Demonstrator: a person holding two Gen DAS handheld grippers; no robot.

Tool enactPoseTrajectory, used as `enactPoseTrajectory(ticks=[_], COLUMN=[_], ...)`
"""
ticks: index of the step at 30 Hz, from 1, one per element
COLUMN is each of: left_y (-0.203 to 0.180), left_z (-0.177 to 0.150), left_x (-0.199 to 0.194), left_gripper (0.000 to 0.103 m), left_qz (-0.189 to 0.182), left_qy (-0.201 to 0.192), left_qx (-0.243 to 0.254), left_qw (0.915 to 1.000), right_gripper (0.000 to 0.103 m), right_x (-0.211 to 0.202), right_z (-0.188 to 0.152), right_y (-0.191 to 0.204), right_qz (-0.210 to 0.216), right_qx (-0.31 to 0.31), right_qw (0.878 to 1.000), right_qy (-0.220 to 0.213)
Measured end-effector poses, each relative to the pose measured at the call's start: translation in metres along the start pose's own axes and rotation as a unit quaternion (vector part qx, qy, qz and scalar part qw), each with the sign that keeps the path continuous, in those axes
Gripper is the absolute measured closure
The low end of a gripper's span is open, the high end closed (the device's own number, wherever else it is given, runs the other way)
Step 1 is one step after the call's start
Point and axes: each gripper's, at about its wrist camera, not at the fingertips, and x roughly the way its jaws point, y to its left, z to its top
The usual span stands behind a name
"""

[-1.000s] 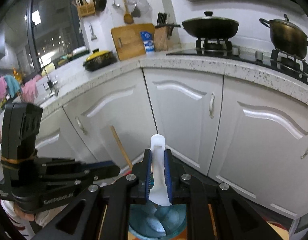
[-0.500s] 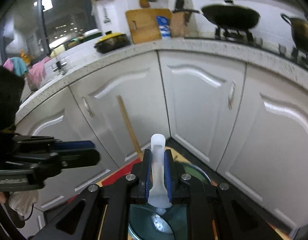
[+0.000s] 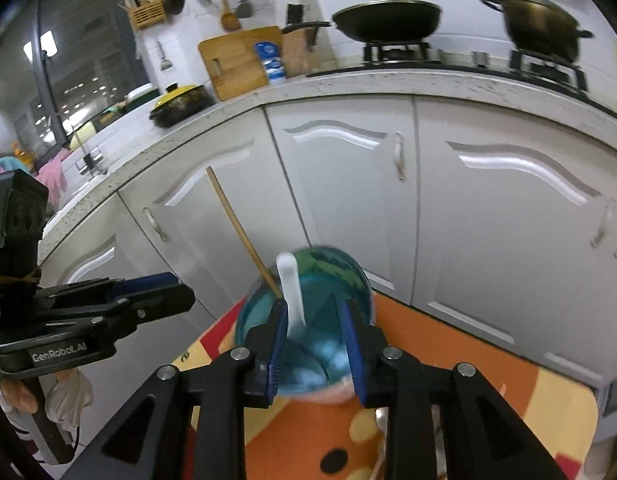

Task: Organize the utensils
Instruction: 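Open both grippers to release the utensils into the cup and withdraw, then grasp a metal spoon with the left gripper while the right gripper reaches a chopstick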

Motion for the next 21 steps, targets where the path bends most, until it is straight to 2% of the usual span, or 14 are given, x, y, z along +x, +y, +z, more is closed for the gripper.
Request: enactPoseTrajectory(ticks=[10, 15, 21], left_y=[-0.042, -0.054, -0.06], left_z=[-0.024, -0.035, -0.05], left_x=[-0.004, -0.002, 0.0], left_gripper=[0.07, 0.068, 0.066], left_qz=[-0.001, -0.007, -0.021], left_qy=[0.0, 0.008, 0.022], left_qx=[0.038, 0.047, 0.047], left_qw=[0.9993, 0.9988, 0.9984], right_gripper=[0.073, 0.068, 0.068], right_x=[-0.041, -0.061, -0.076], right_z=[-0.047, -0.067, -0.091], right_y=[-0.011, -0.02, -0.035], right_qz=[-0.043, -0.067, -0.083], right_qx=[0.042, 0.055, 0.077], right_qw=[0.998, 0.996, 0.994], right_qy=[0.001, -0.001, 0.008])
